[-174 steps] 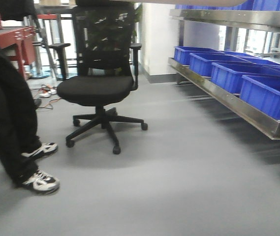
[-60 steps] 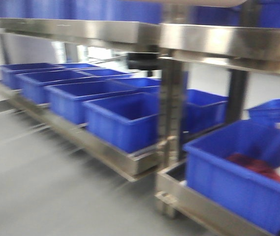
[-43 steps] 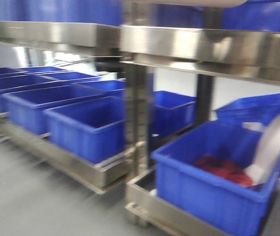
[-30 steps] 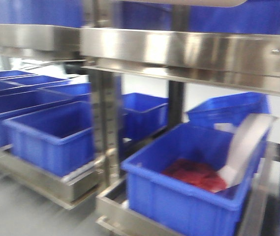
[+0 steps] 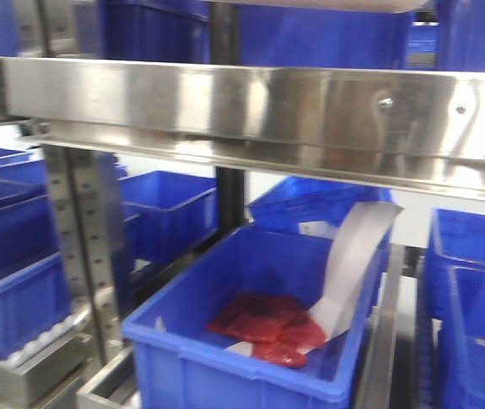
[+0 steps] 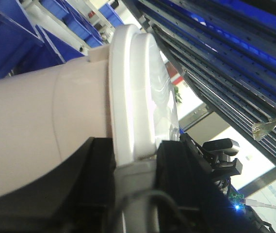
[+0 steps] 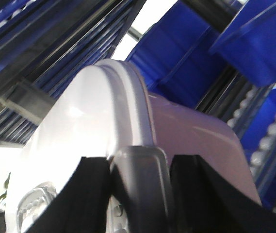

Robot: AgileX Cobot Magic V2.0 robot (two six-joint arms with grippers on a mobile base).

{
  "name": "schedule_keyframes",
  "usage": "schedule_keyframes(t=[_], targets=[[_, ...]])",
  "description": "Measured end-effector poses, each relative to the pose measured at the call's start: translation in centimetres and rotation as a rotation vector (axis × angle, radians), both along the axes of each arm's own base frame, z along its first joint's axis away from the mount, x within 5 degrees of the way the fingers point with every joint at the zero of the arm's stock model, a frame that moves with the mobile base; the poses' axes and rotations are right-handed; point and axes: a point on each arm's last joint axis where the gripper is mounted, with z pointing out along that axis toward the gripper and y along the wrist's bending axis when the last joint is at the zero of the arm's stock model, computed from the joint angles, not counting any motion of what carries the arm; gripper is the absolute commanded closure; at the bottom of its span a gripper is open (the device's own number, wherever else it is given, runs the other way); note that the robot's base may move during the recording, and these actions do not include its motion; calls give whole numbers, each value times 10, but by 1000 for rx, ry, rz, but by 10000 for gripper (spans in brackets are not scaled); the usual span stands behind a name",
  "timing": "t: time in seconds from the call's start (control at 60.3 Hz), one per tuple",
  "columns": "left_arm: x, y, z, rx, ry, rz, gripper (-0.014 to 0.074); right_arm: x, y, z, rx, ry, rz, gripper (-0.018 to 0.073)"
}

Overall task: Grab white bin and place on right shelf
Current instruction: 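Carry the bin with both grippers up to the steel shelf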

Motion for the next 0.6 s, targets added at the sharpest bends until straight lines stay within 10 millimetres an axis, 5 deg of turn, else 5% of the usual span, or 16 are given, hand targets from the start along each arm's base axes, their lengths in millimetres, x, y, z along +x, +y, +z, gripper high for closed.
schedule_keyframes(t=[0.597], targets=[[8, -2, -10, -7, 30, -18, 722, 1, -1, 0, -1, 3, -13, 468]])
